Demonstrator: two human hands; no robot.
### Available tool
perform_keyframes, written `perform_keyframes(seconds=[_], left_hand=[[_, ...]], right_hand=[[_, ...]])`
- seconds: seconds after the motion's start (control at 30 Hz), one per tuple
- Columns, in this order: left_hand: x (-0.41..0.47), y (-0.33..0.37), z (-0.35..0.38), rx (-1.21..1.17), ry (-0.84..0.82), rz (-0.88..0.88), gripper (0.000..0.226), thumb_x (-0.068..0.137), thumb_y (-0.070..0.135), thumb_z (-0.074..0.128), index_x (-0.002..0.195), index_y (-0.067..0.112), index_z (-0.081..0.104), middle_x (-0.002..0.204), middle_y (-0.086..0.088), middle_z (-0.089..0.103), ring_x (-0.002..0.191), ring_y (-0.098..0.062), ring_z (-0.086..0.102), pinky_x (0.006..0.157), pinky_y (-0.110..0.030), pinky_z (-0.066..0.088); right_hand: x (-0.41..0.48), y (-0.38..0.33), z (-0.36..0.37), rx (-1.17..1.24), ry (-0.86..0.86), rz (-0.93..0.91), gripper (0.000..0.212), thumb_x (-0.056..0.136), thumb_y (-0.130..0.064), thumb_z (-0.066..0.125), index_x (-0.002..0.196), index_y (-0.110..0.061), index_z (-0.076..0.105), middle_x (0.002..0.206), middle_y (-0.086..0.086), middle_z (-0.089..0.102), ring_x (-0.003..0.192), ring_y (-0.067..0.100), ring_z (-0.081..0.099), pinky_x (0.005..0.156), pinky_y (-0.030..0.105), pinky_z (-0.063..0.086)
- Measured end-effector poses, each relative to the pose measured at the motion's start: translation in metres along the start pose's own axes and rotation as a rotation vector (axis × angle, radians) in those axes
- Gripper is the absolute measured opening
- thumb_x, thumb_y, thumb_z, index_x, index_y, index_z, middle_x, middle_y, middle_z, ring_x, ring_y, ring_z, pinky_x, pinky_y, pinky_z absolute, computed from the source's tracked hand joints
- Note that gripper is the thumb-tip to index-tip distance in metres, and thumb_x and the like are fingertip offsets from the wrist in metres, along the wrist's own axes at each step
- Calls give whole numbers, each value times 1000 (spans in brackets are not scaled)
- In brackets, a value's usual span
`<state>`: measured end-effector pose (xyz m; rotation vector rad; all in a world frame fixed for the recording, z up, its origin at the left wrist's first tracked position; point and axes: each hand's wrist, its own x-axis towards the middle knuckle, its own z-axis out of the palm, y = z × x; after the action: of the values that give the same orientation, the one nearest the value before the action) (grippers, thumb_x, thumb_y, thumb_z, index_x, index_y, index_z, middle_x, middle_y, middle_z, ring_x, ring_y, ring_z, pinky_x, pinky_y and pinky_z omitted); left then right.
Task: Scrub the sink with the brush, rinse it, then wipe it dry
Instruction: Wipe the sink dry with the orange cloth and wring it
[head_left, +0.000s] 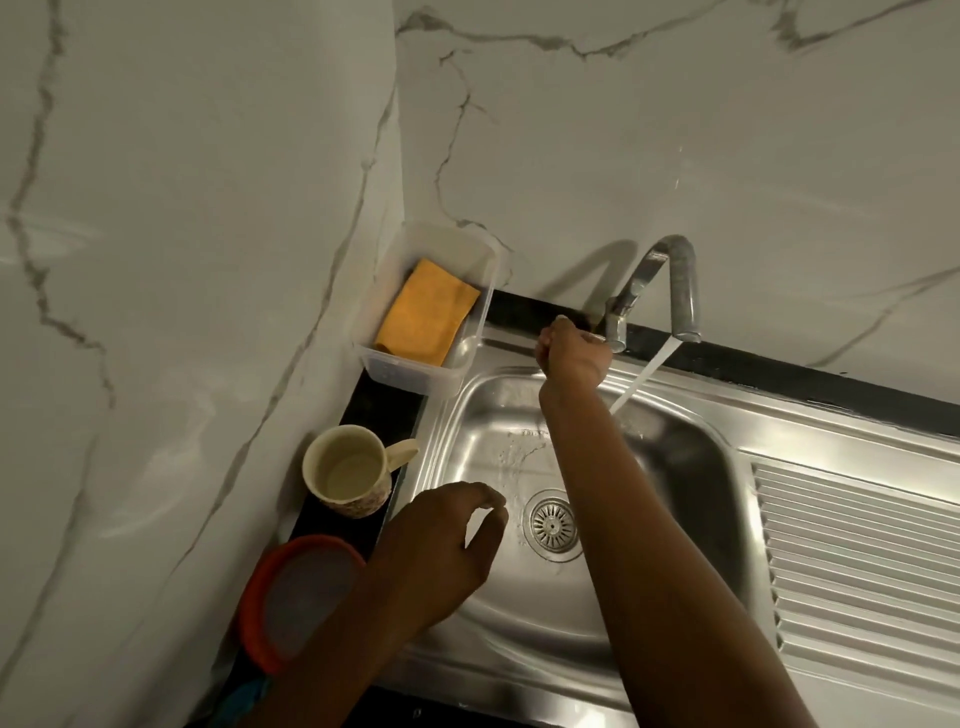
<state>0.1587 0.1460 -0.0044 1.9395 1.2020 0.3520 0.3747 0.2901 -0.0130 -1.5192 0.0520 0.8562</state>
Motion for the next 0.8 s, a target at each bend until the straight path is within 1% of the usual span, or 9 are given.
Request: perform_keyframes(seconds=[0.07, 0.13, 0.23, 0.33, 0.43, 0.5, 0.6, 0.67, 0.8], left_hand=[[4, 2, 1, 13, -16, -4, 48, 96, 66, 38, 122, 39, 67, 120, 23, 69, 95, -1, 68, 93, -27, 53], [8, 3, 3, 30, -27, 0, 36, 101, 59, 45, 121, 38, 68, 119, 22, 70, 95, -2, 68, 93, -24, 52], [10, 7, 1, 41, -29, 3, 30, 104, 51, 50, 122, 36, 68, 120, 21, 70, 95, -3, 69, 93, -23, 51], [11, 10, -2, 51, -29, -2, 31, 104, 51, 51, 123, 36, 69, 122, 21, 70, 87, 0, 68, 89, -21, 51], [11, 10, -5, 58, -23, 1, 30, 103, 51, 51, 123, 35, 69, 122, 22, 69, 81, 1, 67, 84, -15, 47], [12, 9, -5, 65, -22, 2, 30, 104, 51, 51, 122, 35, 69, 121, 22, 69, 83, -1, 68, 85, -17, 48], [15, 8, -5, 64, -16, 7, 31, 103, 52, 50, 121, 35, 69, 121, 20, 70, 92, -3, 69, 91, -25, 53], [17, 8, -5, 62, -3, 5, 35, 102, 56, 47, 121, 36, 69, 121, 21, 70, 93, -4, 69, 91, -26, 53], [18, 10, -8, 67, -7, 13, 31, 104, 52, 49, 121, 36, 68, 121, 21, 69, 81, -2, 68, 86, -21, 51]], right_hand=[[4, -3, -3, 83, 13, 122, 23, 99, -9, 64, 76, -9, 57, 48, -1, 53, 43, 10, 46, 50, 23, 41], [10, -1, -7, 109, -17, 175, 29, 104, -14, 58, 75, -12, 55, 49, -3, 47, 44, 9, 40, 53, 21, 34], [11, 5, -8, 123, -106, 107, 35, 109, -18, 47, 74, -19, 51, 64, -6, 49, 51, 3, 46, 54, 18, 41], [10, -4, -4, 334, -2, 185, 34, 106, -7, 50, 74, -11, 61, 56, -5, 60, 42, 3, 52, 45, 14, 41], [6, -12, 2, 496, 49, 129, 14, 99, 2, 59, 97, -4, 72, 82, 3, 71, 56, 7, 59, 54, 16, 49], [6, -13, 1, 512, 78, 91, 17, 98, 1, 63, 111, -2, 73, 94, 6, 72, 65, 9, 60, 60, 17, 52], [11, -16, -4, 542, 93, 33, 18, 98, 1, 62, 114, -2, 71, 94, 6, 71, 64, 7, 59, 60, 16, 51], [14, -14, -4, 544, 108, 14, 22, 99, 2, 60, 118, -1, 70, 94, 7, 70, 64, 7, 59, 60, 17, 51], [9, -2, 7, 458, 38, -62, 28, 96, 8, 54, 120, -3, 63, 98, 12, 62, 72, 13, 54, 66, 22, 51]])
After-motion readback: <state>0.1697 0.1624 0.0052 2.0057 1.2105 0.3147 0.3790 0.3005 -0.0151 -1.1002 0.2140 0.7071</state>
